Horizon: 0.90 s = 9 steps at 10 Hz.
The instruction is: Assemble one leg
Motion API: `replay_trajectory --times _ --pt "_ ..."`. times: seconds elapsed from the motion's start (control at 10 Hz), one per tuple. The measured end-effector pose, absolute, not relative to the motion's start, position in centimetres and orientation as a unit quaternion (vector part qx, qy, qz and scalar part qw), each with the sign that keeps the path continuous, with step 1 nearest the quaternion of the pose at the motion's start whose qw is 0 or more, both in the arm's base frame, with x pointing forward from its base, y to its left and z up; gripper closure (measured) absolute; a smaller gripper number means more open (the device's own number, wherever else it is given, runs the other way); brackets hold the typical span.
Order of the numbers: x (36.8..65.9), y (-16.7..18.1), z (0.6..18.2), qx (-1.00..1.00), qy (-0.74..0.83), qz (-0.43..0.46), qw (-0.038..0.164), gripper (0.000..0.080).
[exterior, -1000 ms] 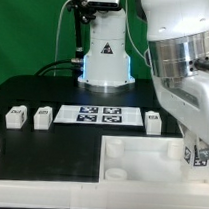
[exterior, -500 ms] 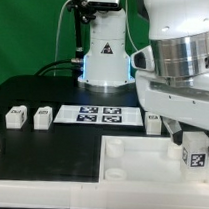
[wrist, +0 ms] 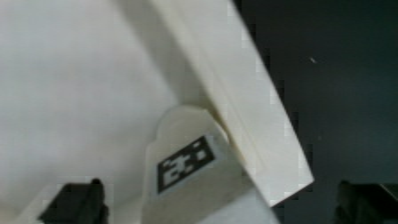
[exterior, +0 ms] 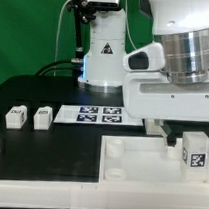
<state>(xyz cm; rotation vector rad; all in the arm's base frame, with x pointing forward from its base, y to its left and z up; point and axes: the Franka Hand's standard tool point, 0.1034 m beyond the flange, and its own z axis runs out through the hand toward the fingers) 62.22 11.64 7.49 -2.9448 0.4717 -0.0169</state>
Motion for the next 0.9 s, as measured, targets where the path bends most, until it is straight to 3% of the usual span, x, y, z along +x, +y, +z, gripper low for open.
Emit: replay_trajectory --times 0.3,0.4,0.5,0.6,0.7,0.9 --pt "62.59 11.18 7.52 -0.996 0.044 -0.026 0.074 0.0151" --pt "62.58 11.23 7.52 -0.995 0.066 -0.024 0.075 0.028" --pt "62.58 11.23 7.52 -0.994 0.076 -0.023 0.076 0.028" --pt "62.56 11.34 7.52 -0.989 0.123 -0.019 0.079 0.0416" --pt "62.55 11.09 7.48 -0.981 0.176 -0.015 0.079 0.0502" --pt "62.5 11.1 7.44 -0.954 0.288 -0.005 0.08 0.0502"
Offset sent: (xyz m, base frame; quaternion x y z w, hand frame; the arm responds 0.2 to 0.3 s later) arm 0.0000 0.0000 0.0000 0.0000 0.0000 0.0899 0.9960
